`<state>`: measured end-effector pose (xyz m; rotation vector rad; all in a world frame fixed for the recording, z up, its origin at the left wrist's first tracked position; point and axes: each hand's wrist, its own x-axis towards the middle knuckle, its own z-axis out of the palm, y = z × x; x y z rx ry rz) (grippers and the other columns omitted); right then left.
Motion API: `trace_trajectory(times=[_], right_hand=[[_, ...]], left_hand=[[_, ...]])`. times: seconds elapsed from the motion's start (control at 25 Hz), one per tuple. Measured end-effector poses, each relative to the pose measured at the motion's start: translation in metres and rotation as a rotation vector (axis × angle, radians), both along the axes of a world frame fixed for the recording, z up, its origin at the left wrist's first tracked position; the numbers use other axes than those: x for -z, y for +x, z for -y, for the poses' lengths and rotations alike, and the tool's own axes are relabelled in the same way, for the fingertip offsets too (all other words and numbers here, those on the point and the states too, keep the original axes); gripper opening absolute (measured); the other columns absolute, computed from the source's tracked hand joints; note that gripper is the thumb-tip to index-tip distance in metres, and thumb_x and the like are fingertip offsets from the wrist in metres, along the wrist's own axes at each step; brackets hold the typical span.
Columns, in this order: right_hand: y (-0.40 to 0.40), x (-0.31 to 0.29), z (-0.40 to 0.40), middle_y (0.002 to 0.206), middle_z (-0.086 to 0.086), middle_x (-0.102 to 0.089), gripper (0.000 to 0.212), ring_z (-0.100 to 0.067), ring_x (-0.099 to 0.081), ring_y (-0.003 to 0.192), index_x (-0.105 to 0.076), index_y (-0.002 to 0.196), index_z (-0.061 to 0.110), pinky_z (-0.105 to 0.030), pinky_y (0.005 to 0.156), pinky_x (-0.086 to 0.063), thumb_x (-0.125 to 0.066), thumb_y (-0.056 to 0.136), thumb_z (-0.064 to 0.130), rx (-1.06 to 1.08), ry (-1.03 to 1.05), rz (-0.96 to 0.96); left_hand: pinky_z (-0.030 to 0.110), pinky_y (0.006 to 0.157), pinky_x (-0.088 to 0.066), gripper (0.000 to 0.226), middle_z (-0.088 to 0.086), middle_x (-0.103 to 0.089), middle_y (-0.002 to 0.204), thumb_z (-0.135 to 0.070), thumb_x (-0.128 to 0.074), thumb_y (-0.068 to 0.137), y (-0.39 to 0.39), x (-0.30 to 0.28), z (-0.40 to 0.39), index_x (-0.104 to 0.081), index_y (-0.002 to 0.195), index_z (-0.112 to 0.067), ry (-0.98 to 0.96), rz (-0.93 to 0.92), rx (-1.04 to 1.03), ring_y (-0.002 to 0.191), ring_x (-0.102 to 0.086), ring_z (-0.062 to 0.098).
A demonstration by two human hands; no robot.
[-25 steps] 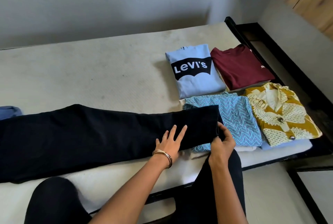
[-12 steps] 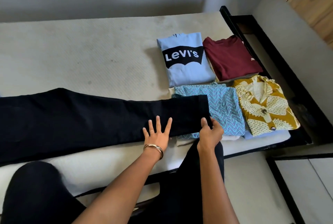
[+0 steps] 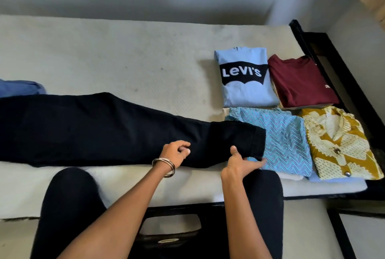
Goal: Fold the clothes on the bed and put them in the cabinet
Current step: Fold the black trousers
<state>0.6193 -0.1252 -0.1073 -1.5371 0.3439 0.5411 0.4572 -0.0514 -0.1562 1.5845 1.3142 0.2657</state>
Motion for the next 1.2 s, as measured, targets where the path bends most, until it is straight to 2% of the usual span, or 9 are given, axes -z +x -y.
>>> trace_trajectory(times=[0.24,0.4,0.48,0.6,0.8,0.88,0.96,1.08,1.2], right_hand=[[-0.084,-0.074,-0.064,0.111,0.004,-0.065,0.106,0.011,-0.059,0.095,0.002,0.157,0.023,0.003,0.082,-0.034,-0.069,0.084,-0.005,-0.402,-0.033,0.451],[-0.204,-0.09,-0.11,0.127,-0.003,-0.065,0.082,0.022,-0.055,0.097,-0.018,0.156,0.017,0.006,0.079,-0.034,-0.057,0.089,-0.01,-0.929,0.136,0.683],[-0.263,-0.087,-0.132,0.15,-0.003,-0.045,0.077,0.016,-0.045,0.123,-0.024,0.155,0.023,-0.009,0.099,-0.04,-0.054,0.092,-0.008,-1.509,0.202,0.728],[-0.311,-0.041,-0.142,0.164,-0.005,-0.013,0.061,-0.028,0.003,0.151,-0.035,0.151,0.024,-0.05,0.12,-0.015,-0.058,0.096,0.012,-2.183,0.097,1.002],[-0.24,0.037,-0.106,0.146,0.004,-0.046,0.036,-0.031,-0.033,0.143,-0.062,0.128,0.021,-0.041,0.111,-0.03,-0.066,0.093,0.022,-1.633,-0.249,0.984],[-0.21,0.044,-0.099,0.143,0.003,-0.043,0.054,-0.031,-0.036,0.135,-0.055,0.135,0.023,-0.049,0.105,-0.033,-0.074,0.085,0.035,-1.384,-0.395,0.948],[-0.198,0.044,-0.099,0.155,-0.001,-0.02,0.096,-0.028,-0.019,0.141,-0.029,0.15,0.032,-0.055,0.108,-0.027,-0.077,0.071,0.058,-1.469,-0.543,0.856],[-0.208,0.053,-0.096,0.16,-0.002,0.011,0.131,-0.029,0.001,0.148,0.01,0.152,0.042,-0.059,0.108,-0.027,-0.082,0.061,0.062,-1.699,-0.65,1.011],[-0.246,0.062,-0.097,0.163,-0.012,0.004,0.131,-0.037,-0.005,0.149,0.004,0.153,0.04,-0.06,0.1,-0.035,-0.089,0.063,0.02,-1.585,-0.579,1.18]], left_hand=[[0.041,0.091,-0.052,0.027,0.005,-0.072,0.109,-0.034,-0.044,0.101,-0.093,-0.057,-0.037,-0.064,0.117,-0.024,-0.299,0.444,-0.395,0.095,-0.071,0.023],[0.047,0.096,-0.048,0.069,0.008,-0.069,0.116,-0.07,-0.02,0.092,-0.184,-0.067,-0.063,-0.056,0.129,-0.024,-0.395,0.859,-0.792,0.105,-0.067,0.03],[0.049,0.095,-0.046,0.08,0.013,-0.065,0.124,-0.081,-0.019,0.084,-0.238,-0.059,-0.069,-0.052,0.132,-0.027,-0.424,1.047,-1.028,0.106,-0.065,0.032],[0.052,0.103,-0.038,0.087,0.017,-0.039,0.148,-0.083,-0.035,0.079,-0.299,-0.035,-0.061,-0.029,0.148,-0.031,-0.47,1.05,-1.309,0.126,-0.049,0.039],[0.04,0.082,-0.052,0.071,0.012,-0.056,0.125,-0.046,-0.074,0.08,-0.302,0.0,-0.087,-0.044,0.135,-0.012,-0.489,0.631,-1.423,0.097,-0.059,0.032],[0.042,0.088,-0.053,0.069,0.016,-0.062,0.114,-0.039,-0.082,0.072,-0.295,-0.003,-0.105,-0.049,0.123,-0.006,-0.474,0.393,-1.507,0.089,-0.06,0.032],[0.044,0.093,-0.05,0.061,0.018,-0.061,0.119,-0.027,-0.081,0.073,-0.287,-0.01,-0.121,-0.052,0.122,-0.003,-0.428,0.242,-1.557,0.101,-0.061,0.037],[0.036,0.088,-0.053,0.03,0.006,-0.068,0.102,-0.013,-0.074,0.08,-0.279,-0.042,-0.14,-0.065,0.109,-0.01,-0.052,0.5,-1.458,0.099,-0.065,0.029],[0.038,0.09,-0.054,0.02,0.004,-0.07,0.098,-0.003,-0.069,0.082,-0.316,-0.066,-0.159,-0.068,0.098,-0.015,0.248,0.731,-1.488,0.099,-0.066,0.027]])
